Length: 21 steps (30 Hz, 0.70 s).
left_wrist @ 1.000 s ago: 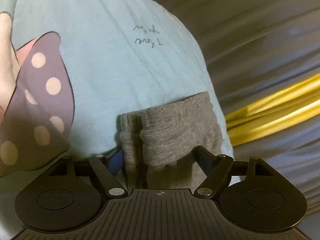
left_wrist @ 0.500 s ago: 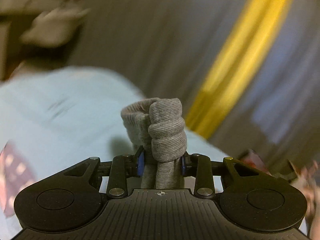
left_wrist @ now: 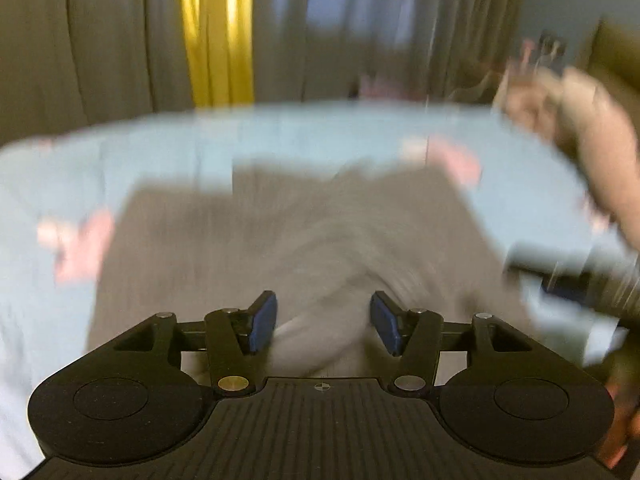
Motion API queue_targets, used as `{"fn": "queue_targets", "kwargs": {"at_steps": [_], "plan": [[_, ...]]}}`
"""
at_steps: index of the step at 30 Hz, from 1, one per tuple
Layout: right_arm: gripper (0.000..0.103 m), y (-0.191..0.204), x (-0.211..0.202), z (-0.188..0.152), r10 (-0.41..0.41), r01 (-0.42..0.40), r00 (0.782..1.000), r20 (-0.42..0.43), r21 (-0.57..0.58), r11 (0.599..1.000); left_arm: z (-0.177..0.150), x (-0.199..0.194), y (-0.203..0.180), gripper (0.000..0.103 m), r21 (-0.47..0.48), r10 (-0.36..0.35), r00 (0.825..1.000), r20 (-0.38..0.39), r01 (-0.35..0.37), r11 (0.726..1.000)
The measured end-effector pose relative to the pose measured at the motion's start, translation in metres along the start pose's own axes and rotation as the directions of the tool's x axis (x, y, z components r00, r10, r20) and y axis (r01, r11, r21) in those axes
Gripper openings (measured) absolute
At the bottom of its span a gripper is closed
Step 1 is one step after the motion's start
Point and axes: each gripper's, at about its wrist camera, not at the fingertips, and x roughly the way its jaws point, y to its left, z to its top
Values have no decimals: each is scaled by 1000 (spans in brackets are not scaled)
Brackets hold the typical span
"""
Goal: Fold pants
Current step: 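Grasp the waistband end with the right gripper and lift it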
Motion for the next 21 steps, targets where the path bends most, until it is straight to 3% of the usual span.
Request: {"fn": "queue_targets", "kwargs": {"at_steps": [1, 3, 6, 9, 12, 15, 16, 17, 19, 21], "plan": [[99, 0, -1, 1, 20, -20, 1000, 1, 7, 1000, -5, 2, 13, 60, -18, 30, 1000, -1, -31, 999], [99, 0, 2, 3, 65, -64, 998, -12, 23, 998, -13, -13, 35, 81, -73, 92, 995, 36, -89, 993], [98, 7, 20, 6, 158, -153, 985, -71, 72, 986, -18, -39, 76, 84, -175, 190, 978, 89, -173, 969], [98, 16, 44, 12, 209, -193, 968, -136, 120, 974, -27, -50, 108, 86, -252, 281, 956, 83, -252, 934], [98, 16, 69, 12, 218, -179, 953, -212, 191, 965, -39, -46, 126, 86, -322, 270, 963, 26, -248, 914], [87, 11, 89, 8, 199, -134, 941, -275, 240, 961, -48, -33, 132, 87, -377, 225, 974, -32, -220, 900], [72, 8, 93, 7, 219, -141, 934, -282, 272, 952, -49, -27, 135, 87, -384, 216, 974, -62, -223, 896], [50, 7, 95, 6, 237, -149, 928, -286, 297, 943, -51, -23, 136, 85, -387, 208, 974, -89, -226, 894], [49, 5, 100, 6, 274, -166, 918, -286, 352, 921, -54, -23, 131, 84, -391, 196, 975, -100, -220, 894], [55, 6, 104, 6, 294, -186, 911, -290, 349, 919, -56, -25, 131, 84, -393, 175, 981, -82, -193, 899]]}}
